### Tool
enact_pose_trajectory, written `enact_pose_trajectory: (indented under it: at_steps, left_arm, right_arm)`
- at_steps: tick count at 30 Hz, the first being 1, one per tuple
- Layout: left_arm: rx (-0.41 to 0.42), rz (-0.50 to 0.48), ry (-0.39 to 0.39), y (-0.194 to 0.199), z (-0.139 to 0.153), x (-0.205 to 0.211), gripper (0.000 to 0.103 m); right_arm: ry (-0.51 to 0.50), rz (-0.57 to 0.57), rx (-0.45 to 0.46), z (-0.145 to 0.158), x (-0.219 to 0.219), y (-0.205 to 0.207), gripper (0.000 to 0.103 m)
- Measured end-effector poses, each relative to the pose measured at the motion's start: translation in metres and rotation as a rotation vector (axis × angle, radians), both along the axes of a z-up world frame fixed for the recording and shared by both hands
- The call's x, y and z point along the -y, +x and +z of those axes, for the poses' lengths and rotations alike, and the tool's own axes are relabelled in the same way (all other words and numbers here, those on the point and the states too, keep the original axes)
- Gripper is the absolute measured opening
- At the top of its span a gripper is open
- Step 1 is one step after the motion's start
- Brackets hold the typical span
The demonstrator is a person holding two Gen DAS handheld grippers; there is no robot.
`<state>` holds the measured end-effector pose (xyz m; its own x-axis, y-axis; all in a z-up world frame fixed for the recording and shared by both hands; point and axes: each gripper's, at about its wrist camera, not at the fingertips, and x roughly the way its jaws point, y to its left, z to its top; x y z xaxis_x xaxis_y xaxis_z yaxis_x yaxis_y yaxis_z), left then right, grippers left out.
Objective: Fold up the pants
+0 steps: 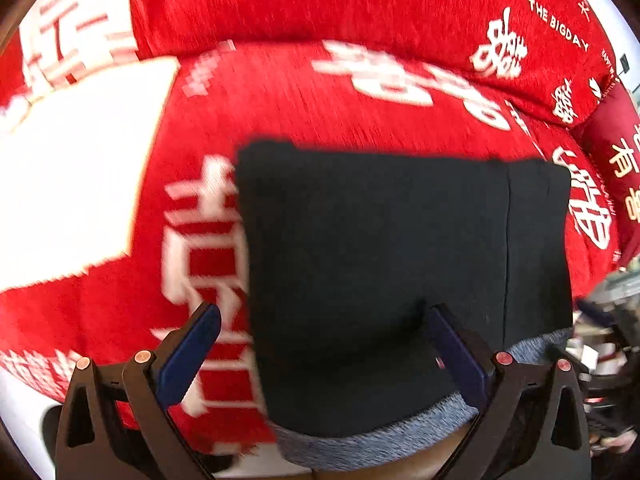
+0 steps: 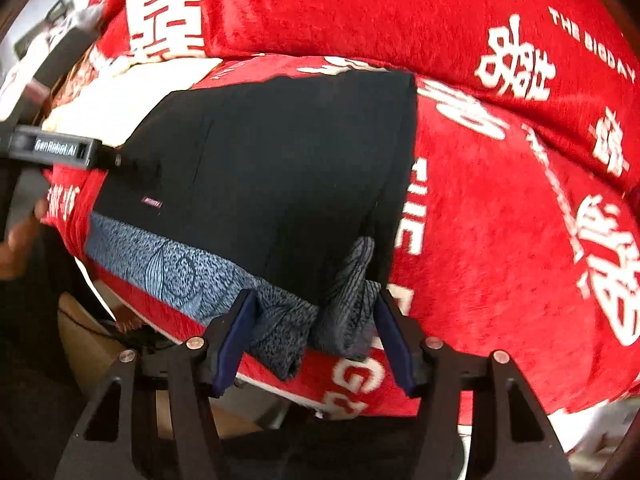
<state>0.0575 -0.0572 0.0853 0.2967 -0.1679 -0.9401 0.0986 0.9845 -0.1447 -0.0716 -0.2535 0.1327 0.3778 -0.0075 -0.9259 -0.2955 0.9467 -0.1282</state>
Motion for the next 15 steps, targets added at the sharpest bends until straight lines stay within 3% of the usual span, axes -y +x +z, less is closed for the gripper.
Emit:
enact_pose_trajectory:
  at_steps: [1, 4, 8, 12, 15]
  left_arm:
    - [0.032, 0.022, 0.042, 0.003, 0.006, -0.002, 0.103]
    - [0.046, 0.096, 0.107, 0.016, 0.008, -0.012, 0.103]
    - [-0.001, 0.204, 0.062, 0.036, 0.004, -0.027, 0.103]
    - [-0.001, 0.22, 0.139, 0.055, -0.001, -0.028, 0.103]
    - [-0.053, 0.216, 0.132, 0.068, -0.015, -0.034, 0.103]
  right_arm:
    - [-0.026, -0.025, 0.019, 0.007, 0.003, 0.002, 0.089]
    - [-0.019, -0.104, 0.11, 0.034, 0.008, 0.014, 0.091]
    - [0.122, -0.072, 0.177, 0.051, -0.022, 0.039, 0.091]
    - [0.064, 0.05, 0.207, 0.034, -0.067, 0.073, 0.091]
    - [0.005, -0.027, 0.096, -0.006, -0.056, 0.118, 0.091]
